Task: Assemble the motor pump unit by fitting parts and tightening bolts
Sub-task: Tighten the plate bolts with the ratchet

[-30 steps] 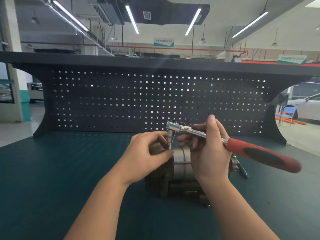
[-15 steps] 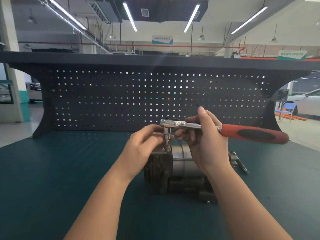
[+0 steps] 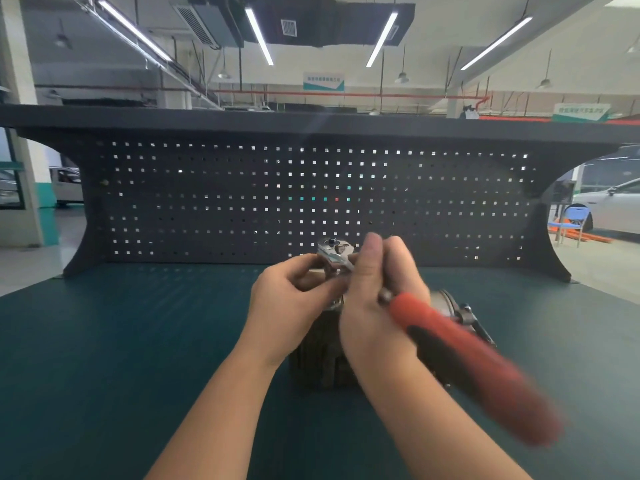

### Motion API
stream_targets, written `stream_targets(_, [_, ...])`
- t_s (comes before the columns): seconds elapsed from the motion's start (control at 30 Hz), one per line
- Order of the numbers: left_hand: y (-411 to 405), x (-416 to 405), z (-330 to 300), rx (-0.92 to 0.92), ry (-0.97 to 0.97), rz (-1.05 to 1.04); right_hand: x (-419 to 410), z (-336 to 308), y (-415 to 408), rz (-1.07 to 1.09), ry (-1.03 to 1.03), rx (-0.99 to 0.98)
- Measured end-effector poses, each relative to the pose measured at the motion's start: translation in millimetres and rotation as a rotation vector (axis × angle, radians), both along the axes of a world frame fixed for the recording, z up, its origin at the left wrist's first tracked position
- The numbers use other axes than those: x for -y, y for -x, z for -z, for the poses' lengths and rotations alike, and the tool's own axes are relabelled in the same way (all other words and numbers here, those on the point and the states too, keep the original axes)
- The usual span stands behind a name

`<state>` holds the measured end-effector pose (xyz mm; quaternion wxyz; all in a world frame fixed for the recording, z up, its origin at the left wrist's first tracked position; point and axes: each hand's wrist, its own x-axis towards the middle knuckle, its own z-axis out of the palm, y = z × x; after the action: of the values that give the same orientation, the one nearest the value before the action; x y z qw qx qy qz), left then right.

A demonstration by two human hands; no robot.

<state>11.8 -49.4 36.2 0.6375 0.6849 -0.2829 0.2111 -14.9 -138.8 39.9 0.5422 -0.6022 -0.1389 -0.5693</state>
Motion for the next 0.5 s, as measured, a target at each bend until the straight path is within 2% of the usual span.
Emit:
stream_targets(0.1, [5, 5, -4, 0.003, 0.038, -0.061, -15, 0, 1, 0.460, 0.214, 0.100])
stream_targets(0.17, [9, 5, -6, -0.014, 0.083, -0.024, -18, 0, 1, 0.534, 0.284, 0.124])
stream_targets(0.23, [10, 4, -6, 0.004, 0.073, 0.034, -11, 2, 2, 0.485, 0.298, 0.085])
stream_targets(0.27, [8, 3, -5, 0.010, 0.061, 0.062, -5, 4, 0, 0.407, 0.278, 0.079])
stream_targets(0.37, [-1, -1, -1, -0.018, 0.033, 0.044, 30, 1, -7, -0.083, 0.116, -0.009])
stream_targets(0.43, [-5, -3, 2, -0.007, 0.013, -0.016, 52, -8, -15, -0.390, -0.051, -0.146])
stream_targets(0.5, [-9, -3, 5, -0.006, 0.002, -0.040, 55, -15, -22, -0.550, -0.129, -0.228])
